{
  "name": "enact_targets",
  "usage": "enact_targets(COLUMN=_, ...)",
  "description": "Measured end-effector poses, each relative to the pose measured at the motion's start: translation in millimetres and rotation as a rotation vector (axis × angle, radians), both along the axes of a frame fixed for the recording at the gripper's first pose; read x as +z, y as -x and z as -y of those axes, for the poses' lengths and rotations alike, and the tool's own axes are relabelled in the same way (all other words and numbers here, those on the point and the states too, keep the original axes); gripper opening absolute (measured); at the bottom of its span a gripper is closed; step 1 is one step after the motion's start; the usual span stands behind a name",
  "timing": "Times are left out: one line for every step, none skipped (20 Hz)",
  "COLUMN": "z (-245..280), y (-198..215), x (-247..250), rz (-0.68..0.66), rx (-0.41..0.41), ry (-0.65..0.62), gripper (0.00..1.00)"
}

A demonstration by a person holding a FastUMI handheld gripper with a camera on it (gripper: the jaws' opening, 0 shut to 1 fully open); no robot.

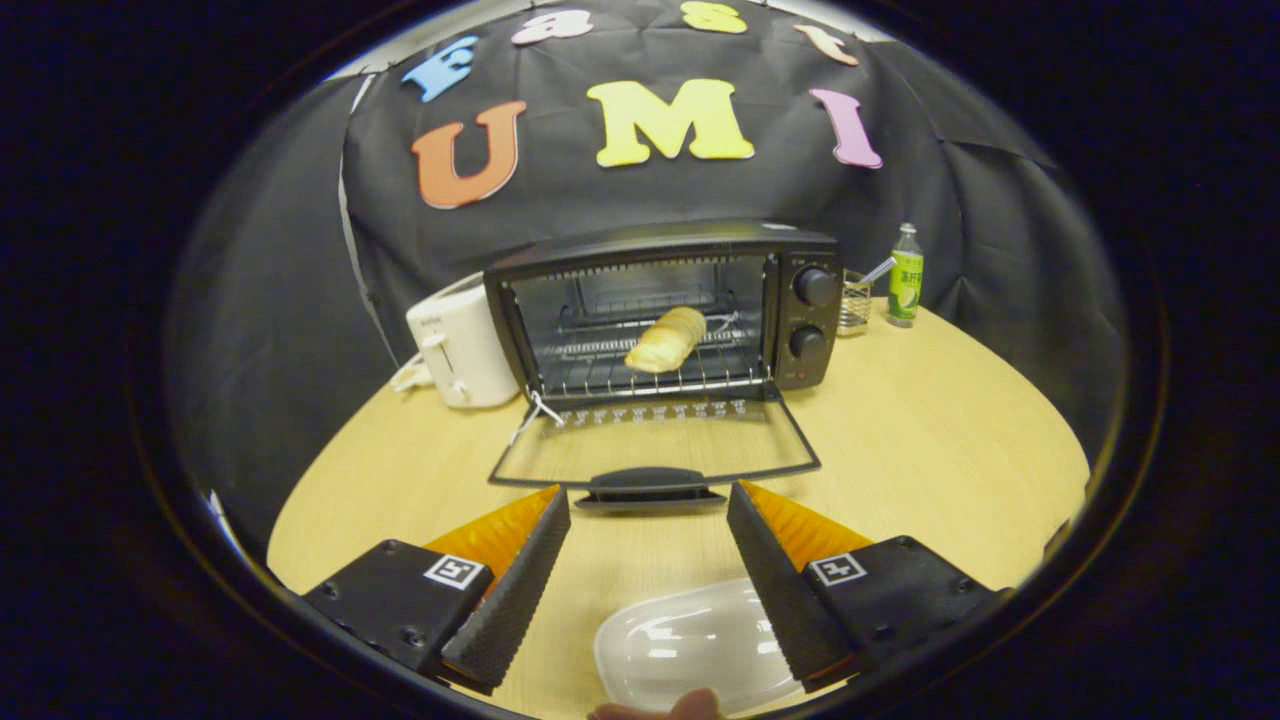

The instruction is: Open the toaster oven, put the food inside, and close the toaster oven door.

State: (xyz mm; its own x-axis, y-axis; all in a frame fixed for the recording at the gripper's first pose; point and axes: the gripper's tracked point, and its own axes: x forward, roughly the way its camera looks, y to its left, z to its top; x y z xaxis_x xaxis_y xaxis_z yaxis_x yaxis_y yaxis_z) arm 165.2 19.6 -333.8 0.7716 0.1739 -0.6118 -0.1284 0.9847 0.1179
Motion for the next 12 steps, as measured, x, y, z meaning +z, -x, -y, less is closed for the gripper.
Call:
enact_targets(z=-1, y=1, x=-10, rz=-0.021, rx=0.008, ry=0.012, gripper=1.0)
enact_targets(z=-2, y=2, x=-19, rz=-0.041, rx=0.011, ry=0.019, gripper=1.0)
enact_targets(z=-4, y=1, x=-26, rz=-0.058, rx=0.014, ry=0.019, gripper=1.0)
enact_targets(z=-5, y=0, x=-30, rz=-0.071, rx=0.014, ry=0.024, gripper=1.0)
enact_targets(z=-5, y=-2, x=-36, rz=-0.086, rx=0.012, ry=0.032, gripper=1.0)
enact_targets(z=-4, y=-4, x=-41, rz=-0.106, rx=0.008, ry=0.043, gripper=1.0)
enact_targets(z=-4, y=-6, x=-45, rz=-0.115, rx=0.009, ry=0.055, gripper=1.0)
enact_targets(z=-3, y=-9, x=-48, rz=-0.123, rx=0.01, ry=0.067, gripper=1.0)
enact_targets(z=-1, y=-10, x=-52, rz=-0.13, rx=0.006, ry=0.08, gripper=1.0)
enact_targets(z=0, y=-13, x=-55, rz=-0.133, rx=0.004, ry=0.093, gripper=1.0)
enact_targets(z=2, y=-16, x=-58, rz=-0.133, rx=0.001, ry=0.104, gripper=1.0)
enact_targets(z=3, y=-19, x=-61, rz=-0.141, rx=-0.005, ry=0.117, gripper=1.0)
